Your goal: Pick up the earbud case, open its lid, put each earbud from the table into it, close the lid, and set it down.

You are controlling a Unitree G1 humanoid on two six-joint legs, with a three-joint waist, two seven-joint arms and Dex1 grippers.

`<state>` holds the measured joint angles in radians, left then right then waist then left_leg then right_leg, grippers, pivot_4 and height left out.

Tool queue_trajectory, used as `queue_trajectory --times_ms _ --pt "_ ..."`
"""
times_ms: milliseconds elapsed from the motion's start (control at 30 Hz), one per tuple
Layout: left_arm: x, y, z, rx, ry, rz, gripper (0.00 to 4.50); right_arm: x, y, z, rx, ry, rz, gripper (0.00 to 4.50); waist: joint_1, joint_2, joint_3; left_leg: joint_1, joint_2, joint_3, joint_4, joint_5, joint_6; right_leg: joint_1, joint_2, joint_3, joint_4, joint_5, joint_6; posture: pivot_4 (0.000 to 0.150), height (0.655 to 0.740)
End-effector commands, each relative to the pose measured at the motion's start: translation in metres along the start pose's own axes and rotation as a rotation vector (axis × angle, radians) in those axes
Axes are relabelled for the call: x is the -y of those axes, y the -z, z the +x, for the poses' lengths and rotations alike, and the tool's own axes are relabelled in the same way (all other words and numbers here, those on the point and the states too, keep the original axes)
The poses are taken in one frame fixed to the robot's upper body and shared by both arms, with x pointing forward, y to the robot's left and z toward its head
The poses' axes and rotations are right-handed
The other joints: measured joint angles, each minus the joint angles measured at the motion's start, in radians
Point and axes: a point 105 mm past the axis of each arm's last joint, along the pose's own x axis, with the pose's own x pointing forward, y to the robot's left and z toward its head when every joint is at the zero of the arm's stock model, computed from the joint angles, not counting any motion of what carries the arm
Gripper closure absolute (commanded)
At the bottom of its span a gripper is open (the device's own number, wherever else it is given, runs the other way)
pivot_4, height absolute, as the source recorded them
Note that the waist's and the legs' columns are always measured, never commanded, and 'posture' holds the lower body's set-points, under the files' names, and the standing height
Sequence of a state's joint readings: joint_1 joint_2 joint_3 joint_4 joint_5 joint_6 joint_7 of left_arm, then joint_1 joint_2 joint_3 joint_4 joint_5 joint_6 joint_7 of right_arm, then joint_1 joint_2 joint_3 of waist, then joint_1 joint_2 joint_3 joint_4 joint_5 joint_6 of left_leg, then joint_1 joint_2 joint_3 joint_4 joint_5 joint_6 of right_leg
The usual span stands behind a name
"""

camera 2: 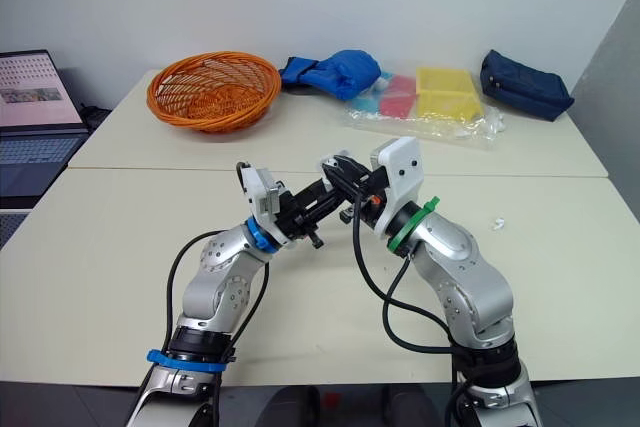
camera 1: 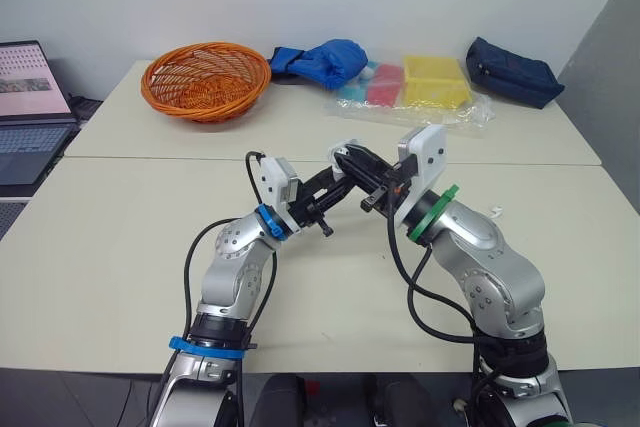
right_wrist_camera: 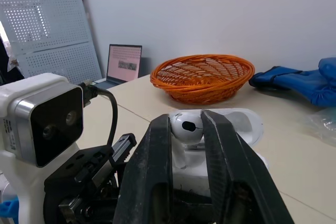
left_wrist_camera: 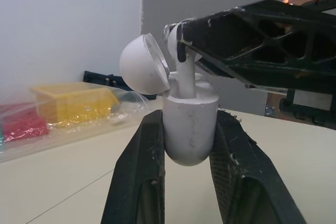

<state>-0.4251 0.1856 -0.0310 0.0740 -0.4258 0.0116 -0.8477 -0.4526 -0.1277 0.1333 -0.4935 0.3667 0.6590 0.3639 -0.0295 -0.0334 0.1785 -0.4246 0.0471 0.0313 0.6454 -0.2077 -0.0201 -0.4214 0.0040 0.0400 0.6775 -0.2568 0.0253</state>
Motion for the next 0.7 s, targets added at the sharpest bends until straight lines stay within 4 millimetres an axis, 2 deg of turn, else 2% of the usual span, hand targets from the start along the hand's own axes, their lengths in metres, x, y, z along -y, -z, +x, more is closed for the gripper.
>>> queue_trajectory --times_ms 33,533,633,700 --pt "-0.002 -0.015 0.004 0.052 0.011 0.034 3.73 -0.001 -0.006 0.000 0.028 0.005 -0.026 4.05 0.000 0.000 0.000 0.000 0.000 0.000 0.000 0.000 0.000 0.000 0.000 0.000 0.000 0.000 0.000 0.150 0.7400" --pt "0.000 -0.016 0.003 0.051 0.024 0.037 3.73 0.001 0.012 -0.005 -0.026 0.036 -0.042 4.05 0.000 0.000 0.000 0.000 0.000 0.000 0.000 0.000 0.000 0.000 0.000 0.000 0.000 0.000 0.000 0.150 0.7400" --pt "-0.001 -0.016 0.004 0.052 0.024 0.037 3.73 0.003 0.010 -0.004 -0.016 0.051 -0.054 3.09 0.000 0.000 0.000 0.000 0.000 0.000 0.000 0.000 0.000 0.000 0.000 0.000 0.000 0.000 0.000 0.150 0.7400" --pt "-0.001 -0.016 0.004 0.051 0.025 0.036 3.73 0.005 0.009 -0.004 -0.011 0.055 -0.059 3.09 0.000 0.000 0.000 0.000 0.000 0.000 0.000 0.000 0.000 0.000 0.000 0.000 0.000 0.000 0.000 0.150 0.7400"
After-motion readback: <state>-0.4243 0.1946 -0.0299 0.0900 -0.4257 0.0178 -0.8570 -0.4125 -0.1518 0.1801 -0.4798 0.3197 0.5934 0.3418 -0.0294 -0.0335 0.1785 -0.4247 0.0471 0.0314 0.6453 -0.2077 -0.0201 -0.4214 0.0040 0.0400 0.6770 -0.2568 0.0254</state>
